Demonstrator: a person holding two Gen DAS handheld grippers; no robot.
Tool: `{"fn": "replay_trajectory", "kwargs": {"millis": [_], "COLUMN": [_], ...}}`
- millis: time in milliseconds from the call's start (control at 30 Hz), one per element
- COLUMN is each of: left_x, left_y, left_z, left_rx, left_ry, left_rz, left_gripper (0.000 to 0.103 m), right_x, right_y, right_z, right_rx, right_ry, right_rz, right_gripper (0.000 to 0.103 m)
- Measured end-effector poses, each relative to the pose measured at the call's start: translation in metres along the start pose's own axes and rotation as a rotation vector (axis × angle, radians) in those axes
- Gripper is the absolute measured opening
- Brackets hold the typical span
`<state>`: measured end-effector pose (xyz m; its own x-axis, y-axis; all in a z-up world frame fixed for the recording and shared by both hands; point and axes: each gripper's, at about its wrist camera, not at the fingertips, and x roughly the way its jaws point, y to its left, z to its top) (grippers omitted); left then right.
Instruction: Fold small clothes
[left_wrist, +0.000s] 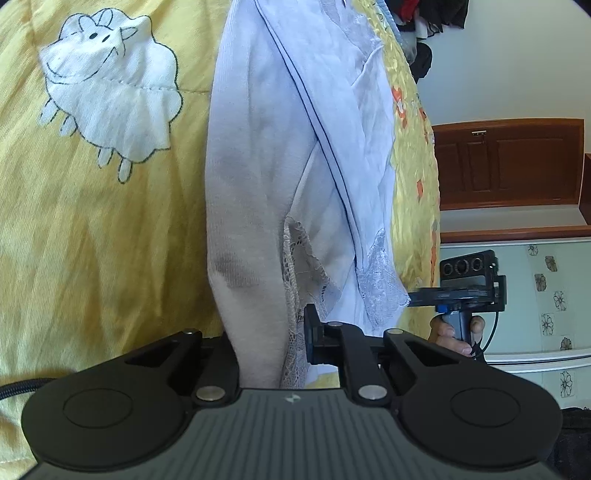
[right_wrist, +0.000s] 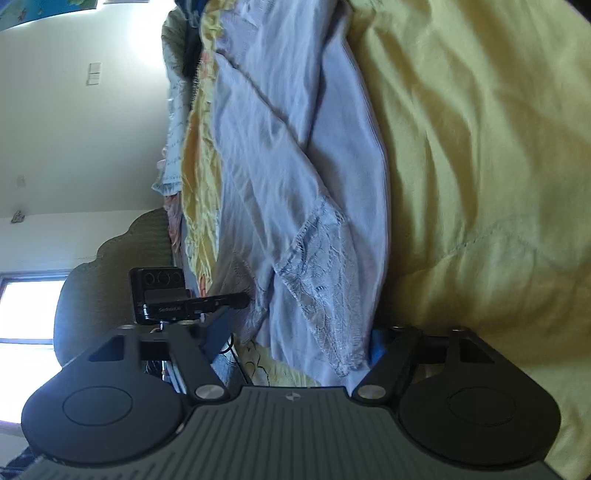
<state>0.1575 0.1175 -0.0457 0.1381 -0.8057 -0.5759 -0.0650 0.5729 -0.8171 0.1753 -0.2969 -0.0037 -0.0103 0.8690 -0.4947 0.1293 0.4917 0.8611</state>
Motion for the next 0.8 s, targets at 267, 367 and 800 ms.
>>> {"fn": "replay_trajectory", "kwargs": {"millis": [267, 367, 800], "left_x": [-0.006, -0.006, -0.028], "left_y": [0.007, 0.006, -0.053], "left_z": [-0.005, -0.005, 0.010], "left_rx": [-0.027, -0.038, 0.065], "left_ry": [-0.007, -0.011, -0.156], "left_rz": [-0.004, -0.002, 0.030], "left_gripper": [0.012, 0.012, 0.003], "right_x": [0.006, 0.006, -0.009], "right_y": [-0.032, -0.033, 0.003], "right_z": [-0.012, -0.013, 0.003], "right_rx": [0.143, 0.152, 0.069], "right_ry": [-0.013, -0.019, -0.101], "right_rz": [-0.019, -0.007, 0.134], "right_gripper": [0.007, 0.007, 0.006]}}
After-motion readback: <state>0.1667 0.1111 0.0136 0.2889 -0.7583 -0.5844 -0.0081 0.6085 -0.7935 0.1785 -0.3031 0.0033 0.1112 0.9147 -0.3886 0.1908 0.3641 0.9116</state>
